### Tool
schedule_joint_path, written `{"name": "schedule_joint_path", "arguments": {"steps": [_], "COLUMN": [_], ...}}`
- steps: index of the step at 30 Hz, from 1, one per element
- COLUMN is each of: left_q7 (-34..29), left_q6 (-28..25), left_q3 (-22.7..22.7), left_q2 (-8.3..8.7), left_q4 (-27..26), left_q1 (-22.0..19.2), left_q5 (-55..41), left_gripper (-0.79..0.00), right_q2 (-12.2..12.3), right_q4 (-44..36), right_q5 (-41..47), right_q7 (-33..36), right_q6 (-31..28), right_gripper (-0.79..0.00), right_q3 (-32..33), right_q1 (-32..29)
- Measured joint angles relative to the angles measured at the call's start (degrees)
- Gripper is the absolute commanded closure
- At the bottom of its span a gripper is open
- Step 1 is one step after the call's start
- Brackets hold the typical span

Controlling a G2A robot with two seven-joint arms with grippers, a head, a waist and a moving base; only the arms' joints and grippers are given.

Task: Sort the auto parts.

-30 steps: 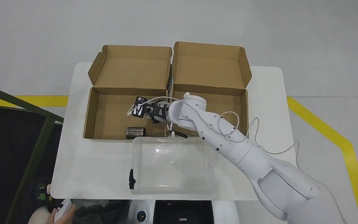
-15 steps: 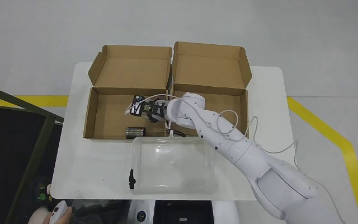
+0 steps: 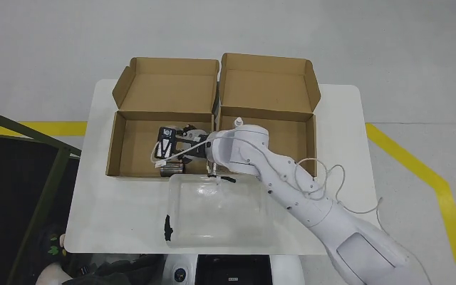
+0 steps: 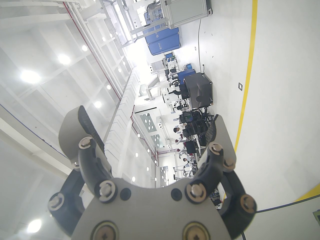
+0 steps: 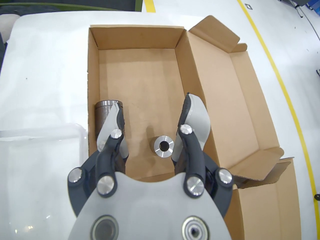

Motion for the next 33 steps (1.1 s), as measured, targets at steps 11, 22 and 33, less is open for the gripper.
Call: {"name": "schedule_joint_path", "arguments": {"steps": [11, 22, 33], "left_q7": [0.0, 0.0, 0.0], "left_q6": [0.0, 0.0, 0.0], "left_q3": [0.0, 0.0, 0.0], "left_q2": [0.0, 0.0, 0.0], "left_q4": [0.0, 0.0, 0.0], "left_q1": [0.0, 0.0, 0.0], "left_q5": [0.0, 0.0, 0.0], "left_gripper": [-0.785, -0.785, -0.785], "right_q2": [5.0, 9.2, 11.8], "right_q4": [-17.5, -30.5, -34.7], "right_q5": [-3.5, -5.1, -3.9], "right_q7": [-3.3, -9.6, -20.5], "right_q6": [-5.5, -10.4, -12.0], "right_gripper": [-0.674, -0.69, -0.776], "right_q3": [11.7, 27.3, 43.5], "right_q1": [-16.7, -33.0, -46.5]}}
